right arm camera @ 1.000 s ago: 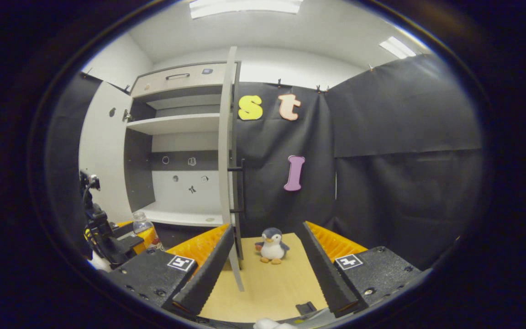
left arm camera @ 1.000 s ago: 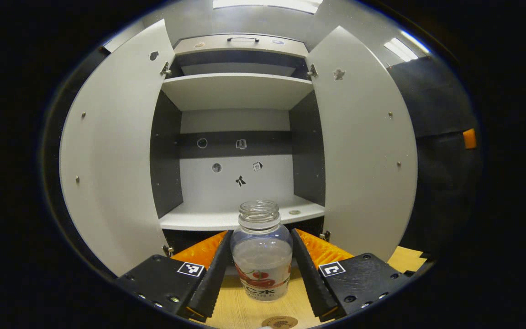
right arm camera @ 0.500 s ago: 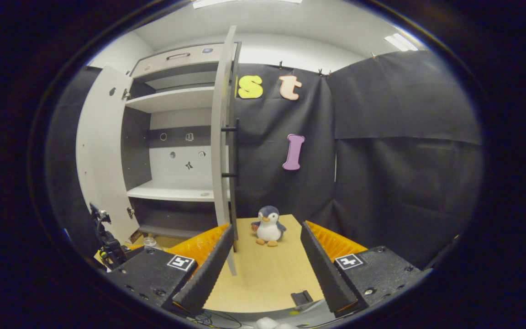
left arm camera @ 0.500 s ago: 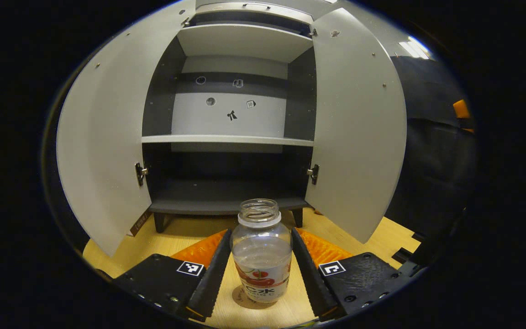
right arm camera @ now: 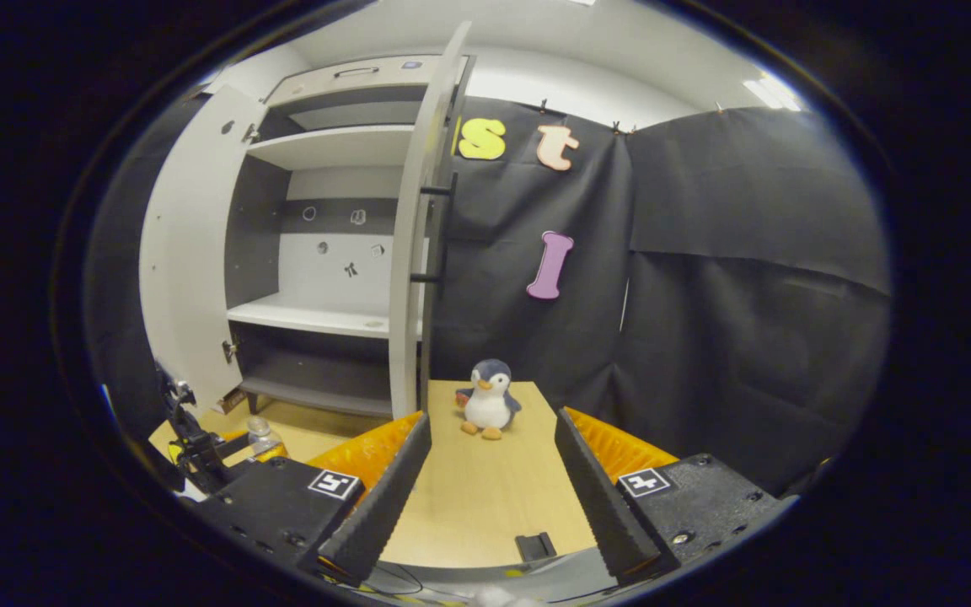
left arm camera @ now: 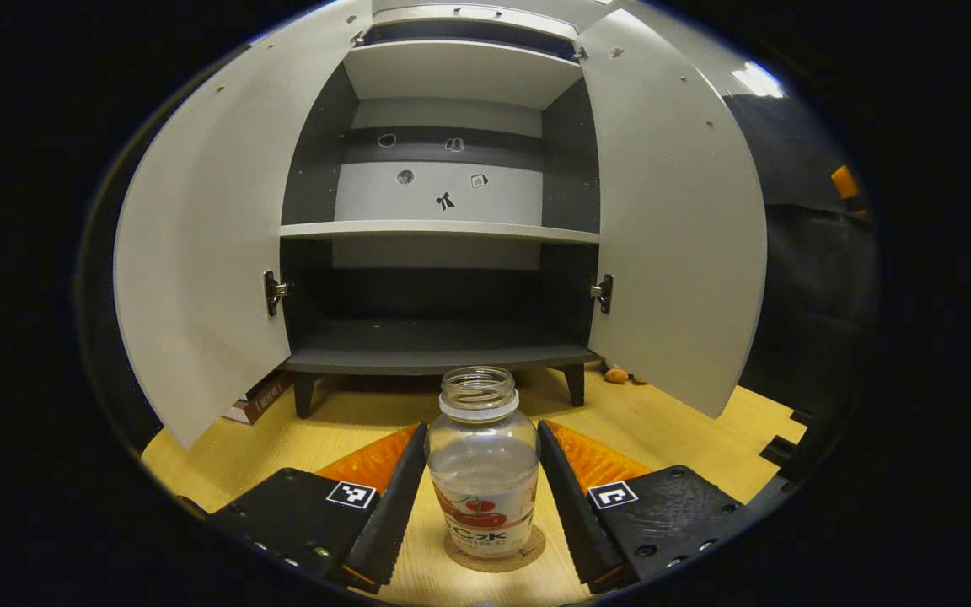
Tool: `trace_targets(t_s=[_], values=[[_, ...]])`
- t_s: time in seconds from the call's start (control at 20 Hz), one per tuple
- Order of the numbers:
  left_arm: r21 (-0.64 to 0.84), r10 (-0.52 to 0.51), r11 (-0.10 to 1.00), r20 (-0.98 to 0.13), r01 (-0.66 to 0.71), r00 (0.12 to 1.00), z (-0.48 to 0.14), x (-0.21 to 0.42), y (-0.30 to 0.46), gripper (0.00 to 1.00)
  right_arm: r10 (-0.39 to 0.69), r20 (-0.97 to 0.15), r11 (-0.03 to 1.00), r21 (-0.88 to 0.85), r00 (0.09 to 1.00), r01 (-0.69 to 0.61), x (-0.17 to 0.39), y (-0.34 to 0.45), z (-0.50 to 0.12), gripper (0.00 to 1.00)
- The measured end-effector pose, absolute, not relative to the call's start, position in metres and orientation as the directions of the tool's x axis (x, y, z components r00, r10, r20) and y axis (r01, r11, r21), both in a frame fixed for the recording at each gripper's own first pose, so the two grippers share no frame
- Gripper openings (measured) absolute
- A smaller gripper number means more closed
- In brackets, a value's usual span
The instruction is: Grasp the bottle in the cabinet with the left hand and place it on the coaster, then close the right door with the right hand and the left door with the left hand.
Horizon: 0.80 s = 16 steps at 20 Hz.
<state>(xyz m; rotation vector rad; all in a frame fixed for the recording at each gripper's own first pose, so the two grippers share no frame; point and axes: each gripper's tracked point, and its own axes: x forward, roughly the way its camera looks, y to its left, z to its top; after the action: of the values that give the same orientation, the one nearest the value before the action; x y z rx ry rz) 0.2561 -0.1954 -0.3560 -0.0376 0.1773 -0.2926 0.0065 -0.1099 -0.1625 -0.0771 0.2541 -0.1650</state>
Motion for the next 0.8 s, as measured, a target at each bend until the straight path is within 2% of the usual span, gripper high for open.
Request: trace_targets(t_s=[0.45, 0.6, 0.8], values=[[-0.010, -0.313, 0.949, -0.139, 0.315, 0.939, -0.368, 0.247, -0.209, 0.76, -0.137, -0.270, 0.983, -0.152, 0.953, 0.098, 0.011, -0.102, -0.175, 0.97], [0.010, -0.305, 0.951, -0.152, 0.310, 0.940, -0.373, 0.244, -0.207, 0.83, -0.139, -0.272, 0.983, -0.157, 0.952, 0.098, 0.011, -0.103, -0.174, 0.97], [0.025, -0.298, 0.952, -0.130, 0.304, 0.946, -0.361, 0.244, -0.200, 0.97, -0.156, -0.276, 0.980, -0.167, 0.948, 0.112, 0.012, -0.106, -0.174, 0.97]])
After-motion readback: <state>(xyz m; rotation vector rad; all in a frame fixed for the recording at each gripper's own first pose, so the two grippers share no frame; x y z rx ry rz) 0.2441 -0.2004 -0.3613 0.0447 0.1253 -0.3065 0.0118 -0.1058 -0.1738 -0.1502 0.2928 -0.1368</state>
